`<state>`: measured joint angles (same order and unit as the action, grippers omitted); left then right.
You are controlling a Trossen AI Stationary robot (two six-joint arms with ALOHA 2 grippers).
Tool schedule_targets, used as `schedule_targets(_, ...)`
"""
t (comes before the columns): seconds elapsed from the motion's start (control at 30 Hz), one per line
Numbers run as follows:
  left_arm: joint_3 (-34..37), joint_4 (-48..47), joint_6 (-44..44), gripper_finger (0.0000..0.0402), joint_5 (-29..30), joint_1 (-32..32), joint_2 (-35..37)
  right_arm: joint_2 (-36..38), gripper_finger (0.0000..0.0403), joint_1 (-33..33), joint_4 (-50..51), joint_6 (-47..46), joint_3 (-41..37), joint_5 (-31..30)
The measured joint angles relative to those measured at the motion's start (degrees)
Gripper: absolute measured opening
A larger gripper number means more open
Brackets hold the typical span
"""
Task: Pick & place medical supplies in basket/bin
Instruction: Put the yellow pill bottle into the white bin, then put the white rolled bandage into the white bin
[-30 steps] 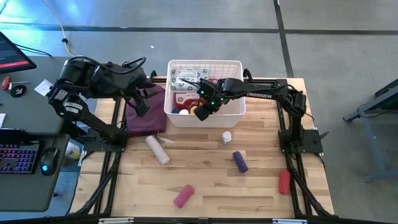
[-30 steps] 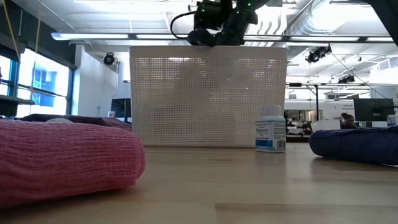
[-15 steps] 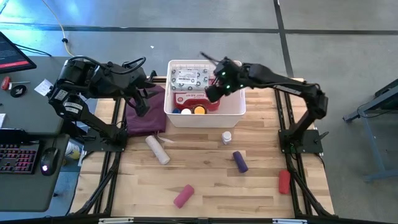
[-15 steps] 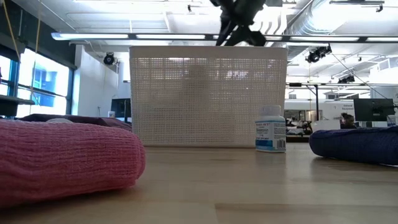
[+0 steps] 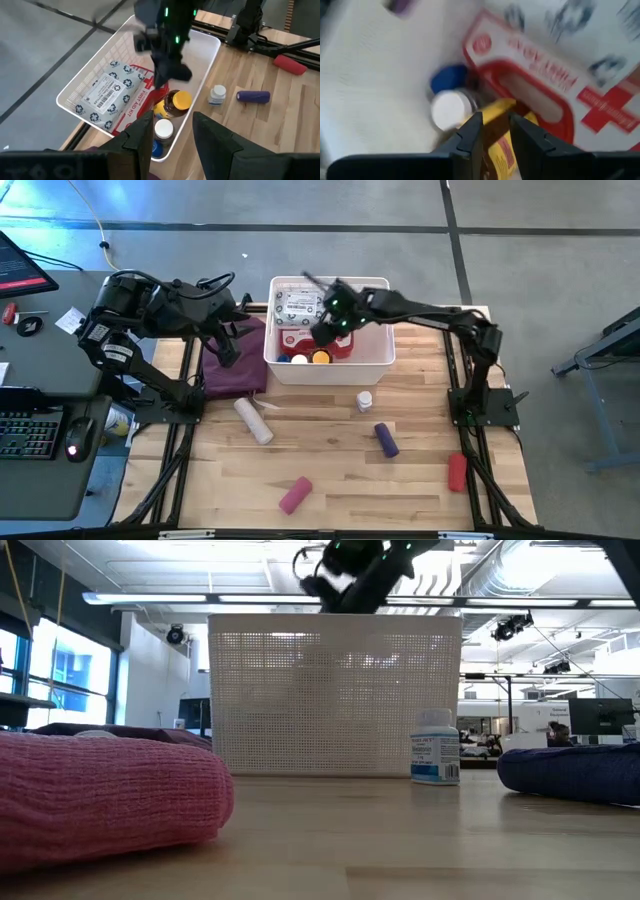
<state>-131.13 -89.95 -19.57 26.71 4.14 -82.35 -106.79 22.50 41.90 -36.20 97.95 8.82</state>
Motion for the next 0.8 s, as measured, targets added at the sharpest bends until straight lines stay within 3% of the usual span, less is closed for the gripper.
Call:
schedule_targets(0.27,0.0,0.0,-0.4,0.017,-0.1,0.0,0.0,-6.1,0.0057,0.8,1.6,-1.0,0.0,3.5)
schedule_targets(0.47,0.0,0.0,-0.7,0.017,-0.4,0.0,0.0,-8.4,0.0009,3.6,-2.5,-4.3,0.0,20.2)
schedule_targets(0.8,0.0,0.0,-1.5,0.017,-0.6,0.0,0.0,-8.4,0.0007,3.9,2.9,-2.7,0.0,23.0)
